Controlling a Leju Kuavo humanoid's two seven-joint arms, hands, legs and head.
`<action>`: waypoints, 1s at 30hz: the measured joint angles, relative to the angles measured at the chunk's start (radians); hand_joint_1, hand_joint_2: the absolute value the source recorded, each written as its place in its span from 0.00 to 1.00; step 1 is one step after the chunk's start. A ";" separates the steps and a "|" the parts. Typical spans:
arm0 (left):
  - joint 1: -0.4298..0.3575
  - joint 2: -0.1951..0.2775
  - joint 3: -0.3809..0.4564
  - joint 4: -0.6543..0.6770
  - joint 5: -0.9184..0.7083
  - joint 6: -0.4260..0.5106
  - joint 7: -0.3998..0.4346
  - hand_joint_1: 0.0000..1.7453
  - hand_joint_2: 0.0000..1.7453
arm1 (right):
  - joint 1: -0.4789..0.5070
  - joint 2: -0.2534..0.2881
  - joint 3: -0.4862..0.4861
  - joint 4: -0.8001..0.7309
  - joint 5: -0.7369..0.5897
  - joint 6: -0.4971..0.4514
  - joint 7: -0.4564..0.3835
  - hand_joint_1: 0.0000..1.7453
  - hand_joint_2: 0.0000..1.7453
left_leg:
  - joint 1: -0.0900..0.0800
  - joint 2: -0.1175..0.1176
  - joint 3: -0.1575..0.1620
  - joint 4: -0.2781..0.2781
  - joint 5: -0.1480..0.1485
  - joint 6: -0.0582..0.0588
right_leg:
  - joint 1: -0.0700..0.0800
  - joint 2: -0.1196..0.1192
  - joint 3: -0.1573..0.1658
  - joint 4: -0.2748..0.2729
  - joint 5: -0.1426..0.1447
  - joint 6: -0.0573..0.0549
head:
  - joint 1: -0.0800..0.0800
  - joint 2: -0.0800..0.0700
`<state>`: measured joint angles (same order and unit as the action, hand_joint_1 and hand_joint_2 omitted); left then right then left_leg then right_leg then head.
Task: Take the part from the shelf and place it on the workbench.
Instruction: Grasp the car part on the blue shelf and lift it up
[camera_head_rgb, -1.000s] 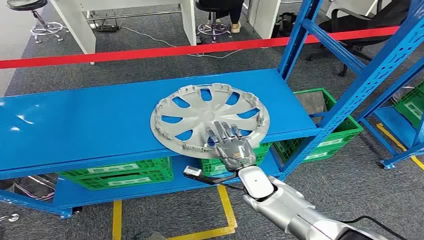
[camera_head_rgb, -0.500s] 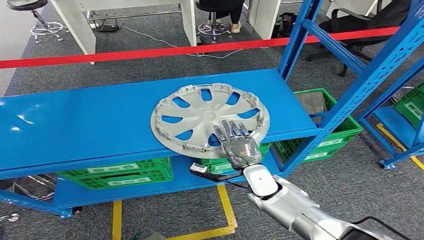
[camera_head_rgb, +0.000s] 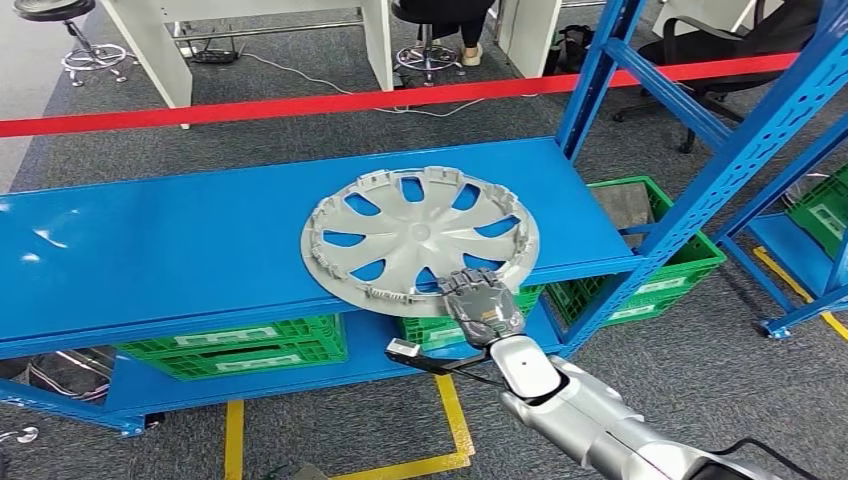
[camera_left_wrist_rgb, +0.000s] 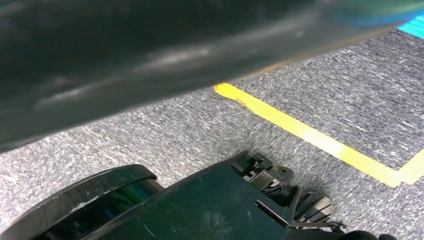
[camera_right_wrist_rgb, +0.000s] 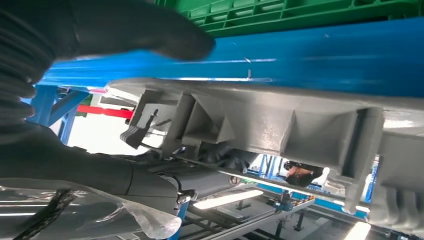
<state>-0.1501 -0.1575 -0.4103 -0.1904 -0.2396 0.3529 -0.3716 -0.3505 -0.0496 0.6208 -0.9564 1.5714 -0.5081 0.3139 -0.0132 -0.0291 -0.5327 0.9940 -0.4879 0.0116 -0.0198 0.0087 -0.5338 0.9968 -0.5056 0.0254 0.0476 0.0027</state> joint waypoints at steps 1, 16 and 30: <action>0.000 0.000 0.002 0.000 0.000 0.000 0.000 0.00 0.00 | 0.000 0.000 0.000 0.001 0.000 0.000 0.000 0.92 1.00 | 0.000 0.000 0.000 0.000 0.000 0.000 | 0.000 0.000 0.000 0.000 0.000 0.000 | 0.000 0.000; 0.000 -0.001 0.035 0.000 0.027 -0.077 -0.028 0.00 0.00 | -0.009 0.002 -0.001 0.004 0.005 -0.006 -0.034 1.00 1.00 | 0.000 0.000 0.000 0.000 0.000 0.000 | 0.000 -0.001 0.001 0.000 0.000 0.000 | 0.000 0.000; 0.000 -0.001 0.101 -0.003 0.041 -0.185 -0.120 0.00 0.00 | -0.008 -0.027 0.049 -0.209 -0.001 -0.078 0.072 1.00 1.00 | 0.000 0.000 -0.001 0.000 0.000 0.000 | 0.000 -0.001 0.000 0.000 0.000 0.000 | 0.000 0.000</action>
<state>-0.1505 -0.1583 -0.3095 -0.1930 -0.1982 0.1676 -0.4918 -0.3590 -0.0769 0.6698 -1.1656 1.5707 -0.5865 0.3860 -0.0133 -0.0295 -0.5334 0.9945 -0.4878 0.0117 -0.0199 0.0082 -0.5339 0.9969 -0.5053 0.0259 0.0475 0.0027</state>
